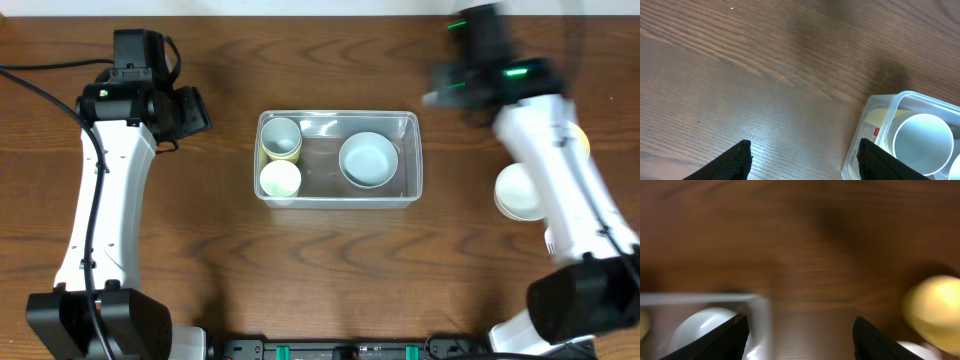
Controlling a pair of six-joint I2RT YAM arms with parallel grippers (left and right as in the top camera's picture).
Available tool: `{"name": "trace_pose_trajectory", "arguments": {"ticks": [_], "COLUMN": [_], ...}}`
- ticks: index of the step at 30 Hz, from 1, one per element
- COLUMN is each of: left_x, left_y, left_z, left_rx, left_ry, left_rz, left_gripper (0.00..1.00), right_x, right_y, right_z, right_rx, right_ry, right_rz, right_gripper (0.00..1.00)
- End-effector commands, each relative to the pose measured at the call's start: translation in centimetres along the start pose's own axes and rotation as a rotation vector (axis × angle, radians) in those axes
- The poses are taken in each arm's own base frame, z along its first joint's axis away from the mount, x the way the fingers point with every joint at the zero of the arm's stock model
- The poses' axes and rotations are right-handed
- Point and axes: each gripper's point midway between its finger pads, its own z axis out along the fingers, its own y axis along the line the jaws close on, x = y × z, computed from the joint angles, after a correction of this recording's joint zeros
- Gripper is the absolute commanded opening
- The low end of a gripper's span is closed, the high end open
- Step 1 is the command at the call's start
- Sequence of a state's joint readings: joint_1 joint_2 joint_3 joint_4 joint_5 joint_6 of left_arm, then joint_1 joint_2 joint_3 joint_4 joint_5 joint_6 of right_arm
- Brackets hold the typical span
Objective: Pack container
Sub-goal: 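Move the right gripper to the yellow bowl and grasp its rim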
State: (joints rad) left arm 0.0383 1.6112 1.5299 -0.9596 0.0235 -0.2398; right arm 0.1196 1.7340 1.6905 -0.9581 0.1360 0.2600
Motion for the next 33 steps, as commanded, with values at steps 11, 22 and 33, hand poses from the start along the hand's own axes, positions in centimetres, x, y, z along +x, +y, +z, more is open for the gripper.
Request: {"name": "trace_pose_trajectory", "arguments": {"ticks": [11,22,33], "left_x": [0.2,0.2,0.3], "left_y": [0.0,0.1,0.1], "left_z": [0.3,0.3,0.3], "left_rx": [0.0,-0.001,-0.002], "left_ry": [0.01,0.011,0.014], "left_rz": [-0.011,-0.011,-0.01], "left_gripper": [0.68,0.68,0.69], "right_x": [5.7,10.6,10.3], "right_y": [-14.5,-17.5,-17.5], "right_z": [9.1,14.6,15.3], "right_rx": [0.156,0.181,0.18], "right_ry": [0.332,0.509,0.492], "right_rz": [0.202,0.232,0.231], "right_gripper": [0.71,0.68,0.28]}}
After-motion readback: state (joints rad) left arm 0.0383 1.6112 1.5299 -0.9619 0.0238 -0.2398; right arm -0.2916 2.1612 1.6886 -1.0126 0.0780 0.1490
